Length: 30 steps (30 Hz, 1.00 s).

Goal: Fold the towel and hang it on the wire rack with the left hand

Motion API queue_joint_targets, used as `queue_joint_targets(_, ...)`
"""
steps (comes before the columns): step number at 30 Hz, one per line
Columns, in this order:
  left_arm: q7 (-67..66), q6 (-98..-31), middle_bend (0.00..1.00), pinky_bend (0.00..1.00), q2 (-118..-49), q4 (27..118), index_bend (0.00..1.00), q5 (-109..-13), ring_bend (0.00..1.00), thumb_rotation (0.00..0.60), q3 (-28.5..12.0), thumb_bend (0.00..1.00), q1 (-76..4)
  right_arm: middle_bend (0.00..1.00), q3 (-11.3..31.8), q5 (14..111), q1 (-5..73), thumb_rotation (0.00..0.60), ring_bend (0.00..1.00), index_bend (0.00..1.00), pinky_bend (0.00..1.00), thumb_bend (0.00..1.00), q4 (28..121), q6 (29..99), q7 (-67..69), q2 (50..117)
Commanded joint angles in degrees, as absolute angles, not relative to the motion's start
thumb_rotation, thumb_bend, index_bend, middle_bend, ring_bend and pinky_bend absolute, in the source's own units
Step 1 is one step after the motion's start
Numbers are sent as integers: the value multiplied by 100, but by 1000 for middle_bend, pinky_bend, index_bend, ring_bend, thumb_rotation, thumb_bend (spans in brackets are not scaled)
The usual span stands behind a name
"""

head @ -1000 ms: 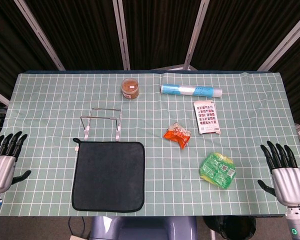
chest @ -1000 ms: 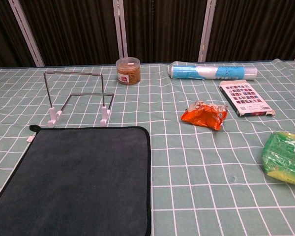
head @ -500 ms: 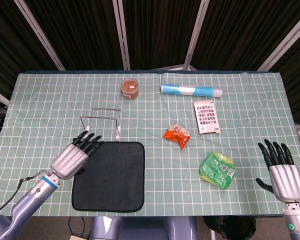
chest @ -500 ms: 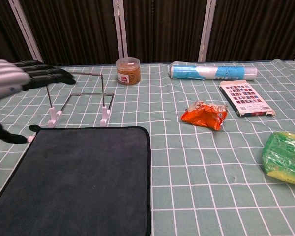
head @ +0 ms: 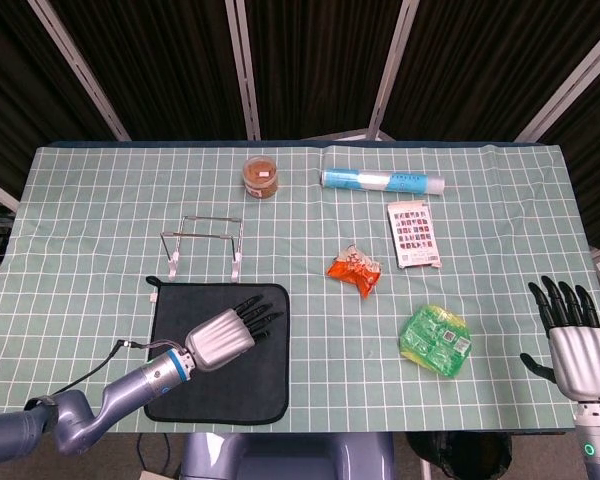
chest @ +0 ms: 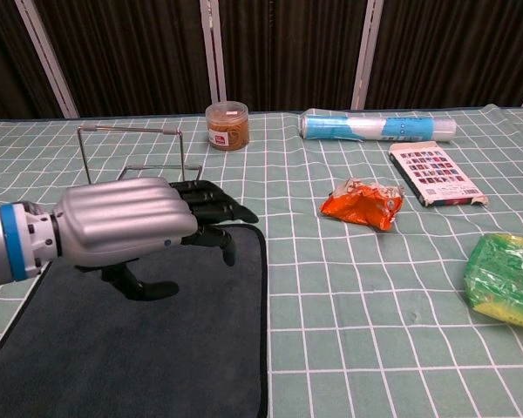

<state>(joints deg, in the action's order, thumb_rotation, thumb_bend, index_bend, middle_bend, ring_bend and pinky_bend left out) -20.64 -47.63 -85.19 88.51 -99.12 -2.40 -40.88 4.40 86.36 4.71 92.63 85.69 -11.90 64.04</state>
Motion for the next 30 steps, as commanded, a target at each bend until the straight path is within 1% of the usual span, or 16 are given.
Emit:
queue_joint_targets(1,-2051,-4716,0,0,-8759,8599,291,-9893,0,600,-178,427,-4212,0,443,8605,471,600,0,0,0,0,9253,8550,-1175,6396)
queue_joint_targets(6,-2002,-4797,0,0,-8988,8341,322,-9895,0,600,-125,426,-4267,0,447,8561,475,600,0,0,0,0,9232,8518,-1151,6384)
queue_joint_targets(15,-1953,-4840,0,0,-9281,8012,322,-9815,0,600,-62,426,-4378,0,452,8523,492,600,0,0,0,0,9219,8481,-1141,6386)
queue_joint_targets(22,-2051,-4679,0,0,-9812,7560,322,-9631,0,600,-133,426,-4573,0,463,8449,518,600,0,0,0,0,9193,8414,-1166,6404)
queue_joint_targets(30,-2166,-4567,0,0,-10086,7355,322,-9503,0,600,-144,431,-4736,0,489,8372,522,600,0,0,0,0,9166,8398,-1146,6391)
